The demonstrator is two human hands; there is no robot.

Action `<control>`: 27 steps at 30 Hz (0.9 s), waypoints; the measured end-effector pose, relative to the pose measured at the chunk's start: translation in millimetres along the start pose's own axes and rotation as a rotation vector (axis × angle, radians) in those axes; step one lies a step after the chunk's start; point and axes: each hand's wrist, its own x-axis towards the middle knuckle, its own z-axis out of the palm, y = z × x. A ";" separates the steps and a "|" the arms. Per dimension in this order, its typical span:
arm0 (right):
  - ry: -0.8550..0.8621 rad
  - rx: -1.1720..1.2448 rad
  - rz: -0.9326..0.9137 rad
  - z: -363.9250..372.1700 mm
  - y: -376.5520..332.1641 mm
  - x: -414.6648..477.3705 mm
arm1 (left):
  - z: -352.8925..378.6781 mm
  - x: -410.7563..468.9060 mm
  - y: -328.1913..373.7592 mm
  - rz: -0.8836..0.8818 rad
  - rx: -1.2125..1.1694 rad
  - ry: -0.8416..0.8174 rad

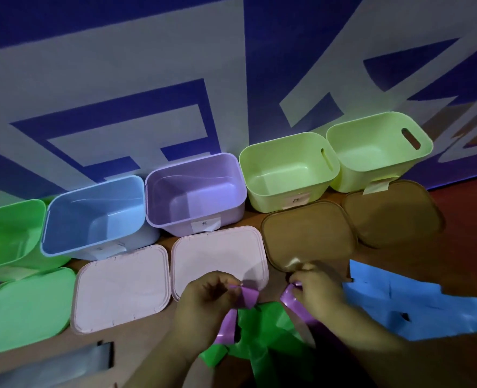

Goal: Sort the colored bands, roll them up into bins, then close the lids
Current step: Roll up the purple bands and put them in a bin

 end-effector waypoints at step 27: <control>0.281 0.899 -0.056 -109.7 -63.6 -125.5 | -49.7 -76.2 41.1 0.238 -0.144 0.017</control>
